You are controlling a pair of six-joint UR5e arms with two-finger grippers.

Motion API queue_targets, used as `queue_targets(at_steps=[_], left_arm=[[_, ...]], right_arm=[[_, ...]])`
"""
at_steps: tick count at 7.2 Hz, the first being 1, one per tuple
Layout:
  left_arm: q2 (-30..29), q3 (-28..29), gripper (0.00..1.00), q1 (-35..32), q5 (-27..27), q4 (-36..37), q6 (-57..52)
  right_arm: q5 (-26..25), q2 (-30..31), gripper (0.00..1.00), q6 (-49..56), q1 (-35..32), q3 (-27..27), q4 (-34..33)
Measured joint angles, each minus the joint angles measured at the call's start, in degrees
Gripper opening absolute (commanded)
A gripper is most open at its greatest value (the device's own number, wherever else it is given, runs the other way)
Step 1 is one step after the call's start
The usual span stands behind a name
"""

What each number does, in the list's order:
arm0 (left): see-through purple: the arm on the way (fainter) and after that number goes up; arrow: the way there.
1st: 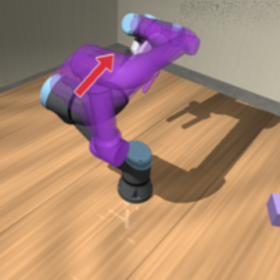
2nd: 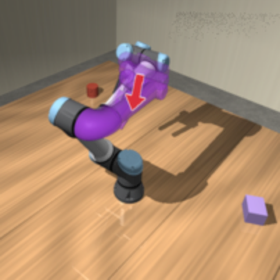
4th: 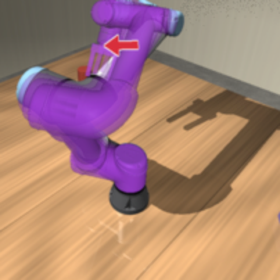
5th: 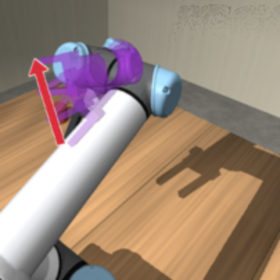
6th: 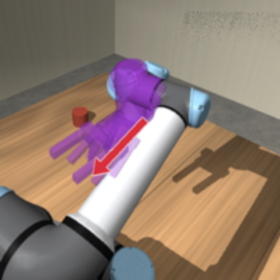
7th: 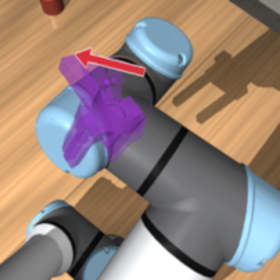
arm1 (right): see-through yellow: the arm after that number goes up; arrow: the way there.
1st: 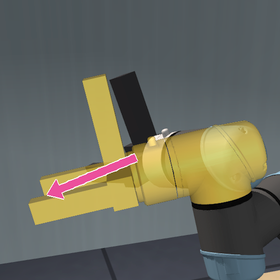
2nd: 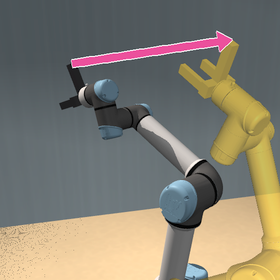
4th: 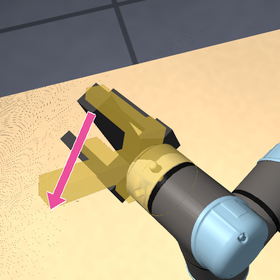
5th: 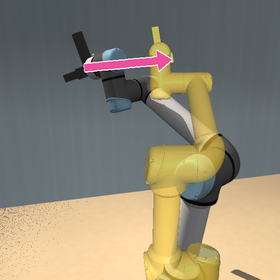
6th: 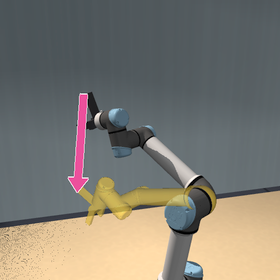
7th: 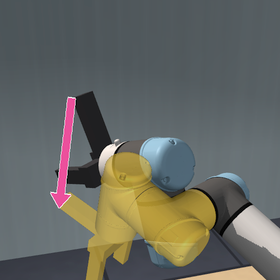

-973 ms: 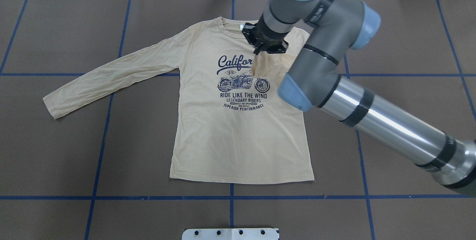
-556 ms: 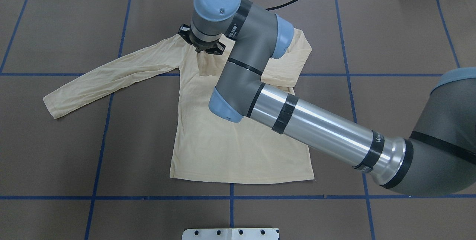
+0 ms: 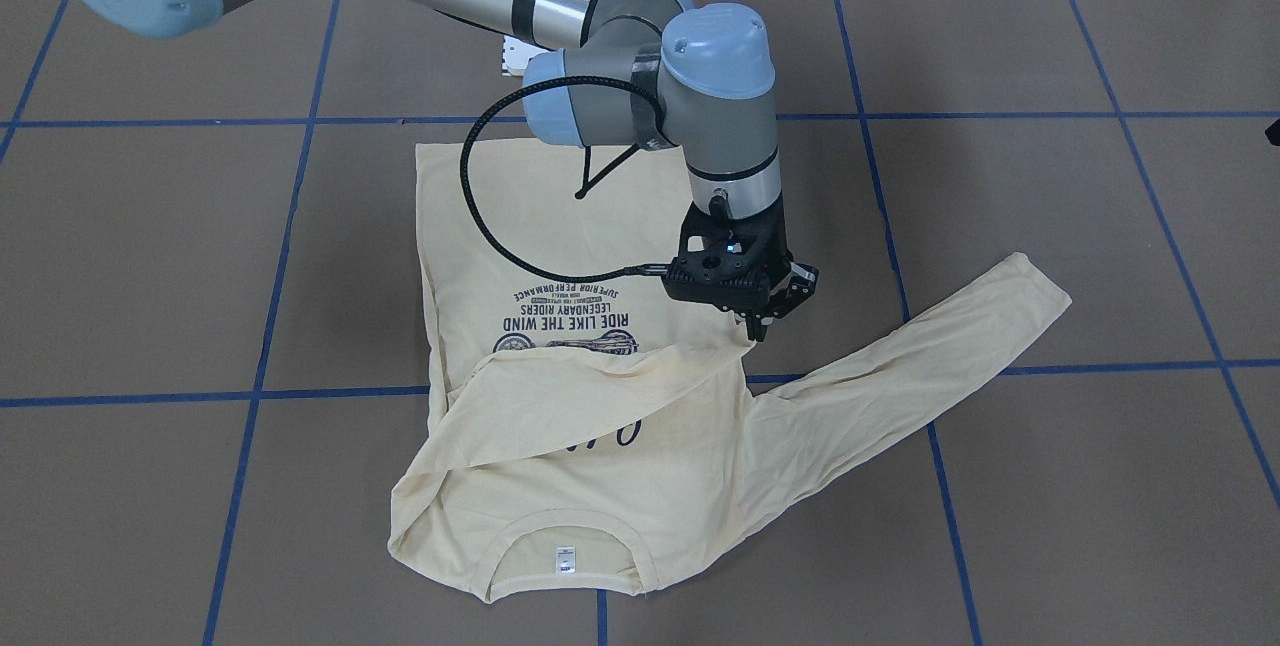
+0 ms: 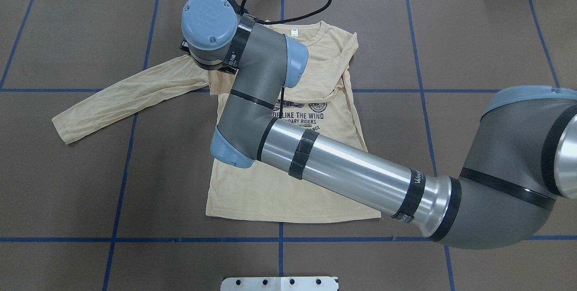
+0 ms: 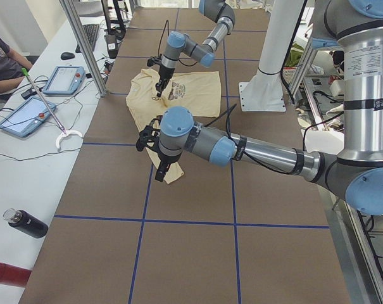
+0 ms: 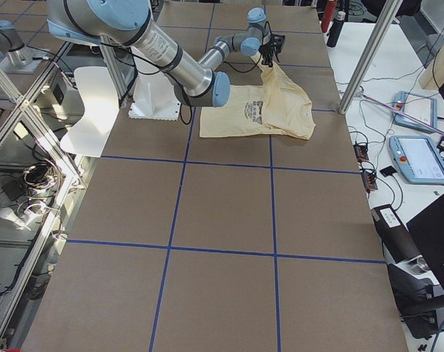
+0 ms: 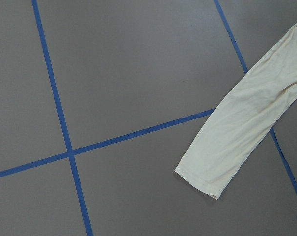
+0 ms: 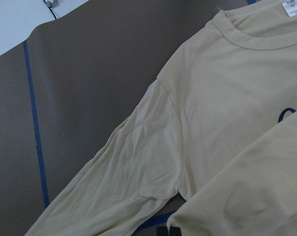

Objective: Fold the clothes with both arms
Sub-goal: 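Lay the sleeve over the shirt near the collar and release with right gripper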

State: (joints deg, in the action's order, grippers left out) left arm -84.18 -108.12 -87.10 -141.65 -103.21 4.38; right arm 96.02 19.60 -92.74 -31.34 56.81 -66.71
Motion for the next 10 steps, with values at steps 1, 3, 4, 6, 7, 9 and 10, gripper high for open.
queue_targets(at_steps=[1,3,4,6,7,9,10], left_arm=[[-0.9,2.4,1.0,1.2,0.2,-3.3,2.7],[-3.5,9.9,0.99,6.2,0.7,-13.0,12.2],[-4.9,12.4,0.96,9.6,3.2,-16.7,17.7],[-6.5,18.0,0.77,15.1,9.2,-23.5,25.4],[-7.2,21.5,0.74,17.3,9.9,-28.1,29.4],[-7.7,25.6,0.65,22.1,10.2,-34.3,36.4],[-7.8,26.5,0.63,23.9,10.2,-35.1,37.7]], right_arm=[[-0.3,-0.9,0.99,0.0,0.1,-2.0,1.5],[-0.5,-2.0,0.99,-0.3,-0.2,-3.3,2.3],[-0.3,-2.1,0.99,-1.2,-0.5,-2.7,2.3],[3.9,2.8,0.99,-3.1,-2.8,5.2,-1.3],[7.1,7.9,0.99,-3.1,-4.5,11.7,-4.1],[12.4,20.9,0.99,-1.5,-8.1,24.3,-5.9],[13.9,25.7,0.99,0.4,-9.5,28.3,-6.1]])
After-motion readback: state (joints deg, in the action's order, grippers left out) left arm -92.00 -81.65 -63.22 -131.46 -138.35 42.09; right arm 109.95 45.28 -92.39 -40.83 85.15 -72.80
